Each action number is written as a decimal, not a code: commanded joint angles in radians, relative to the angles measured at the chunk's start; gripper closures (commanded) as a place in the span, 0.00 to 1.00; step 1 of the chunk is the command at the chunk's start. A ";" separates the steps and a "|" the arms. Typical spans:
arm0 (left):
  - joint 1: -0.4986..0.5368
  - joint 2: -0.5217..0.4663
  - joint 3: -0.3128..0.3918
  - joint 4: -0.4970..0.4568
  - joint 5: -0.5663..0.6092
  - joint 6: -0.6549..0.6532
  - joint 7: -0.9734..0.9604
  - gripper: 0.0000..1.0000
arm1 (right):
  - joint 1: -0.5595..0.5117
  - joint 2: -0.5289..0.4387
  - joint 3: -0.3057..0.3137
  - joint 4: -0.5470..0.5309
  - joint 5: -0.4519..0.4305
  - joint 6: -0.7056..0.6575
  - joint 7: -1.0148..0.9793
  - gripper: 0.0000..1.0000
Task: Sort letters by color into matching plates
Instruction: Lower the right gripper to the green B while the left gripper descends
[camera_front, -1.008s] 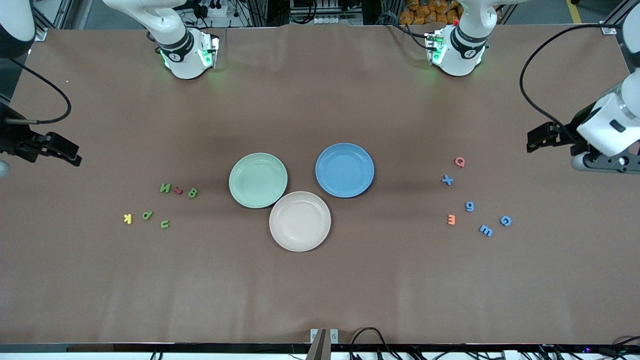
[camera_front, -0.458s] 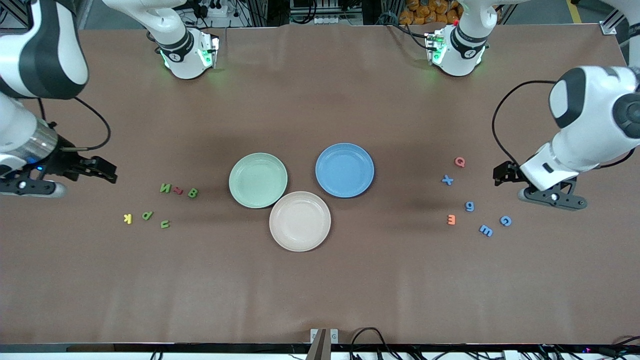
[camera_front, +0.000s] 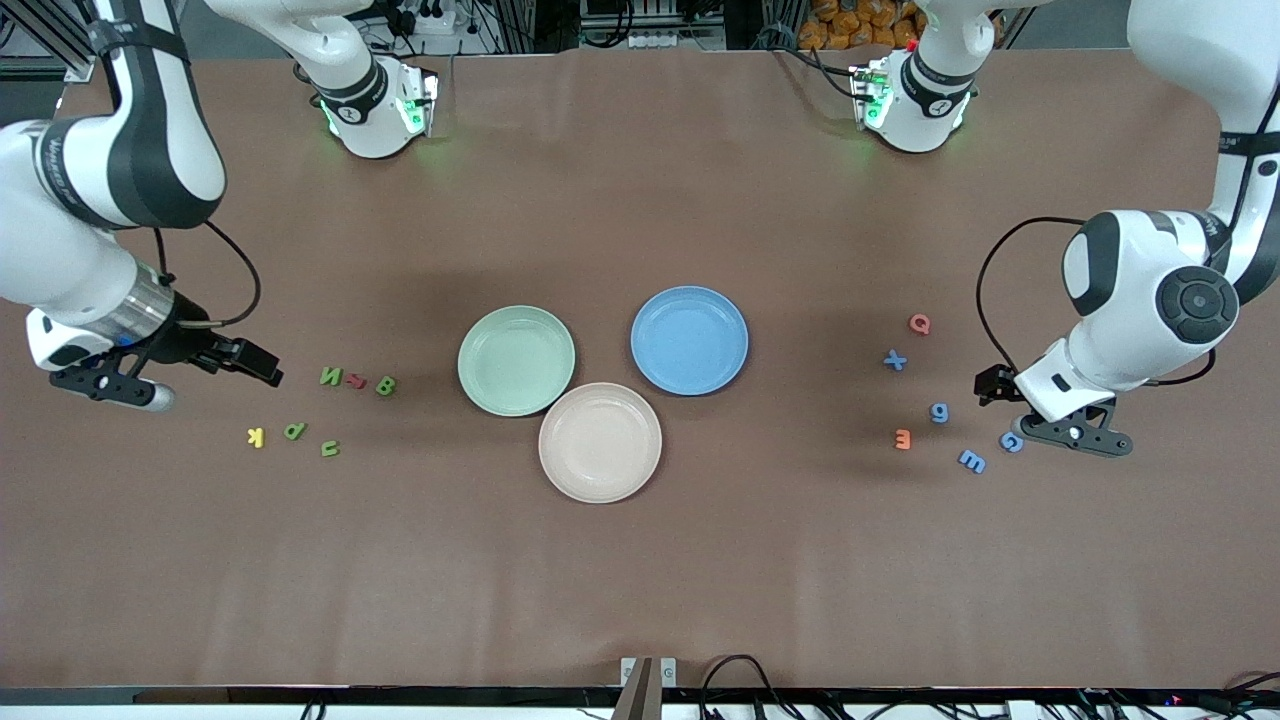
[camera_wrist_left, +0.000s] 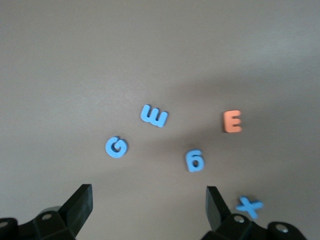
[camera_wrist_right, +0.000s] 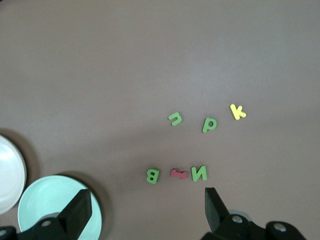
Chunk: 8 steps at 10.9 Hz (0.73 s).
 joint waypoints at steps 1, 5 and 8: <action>0.012 0.034 -0.003 -0.041 0.021 0.097 0.048 0.00 | 0.013 0.051 0.004 -0.020 0.010 0.031 0.215 0.00; 0.020 0.110 -0.004 -0.078 0.125 0.273 0.103 0.00 | 0.047 0.169 0.004 -0.020 0.046 0.104 0.469 0.00; 0.039 0.199 -0.007 -0.070 0.145 0.377 0.123 0.00 | 0.058 0.217 0.004 -0.020 0.144 0.167 0.563 0.00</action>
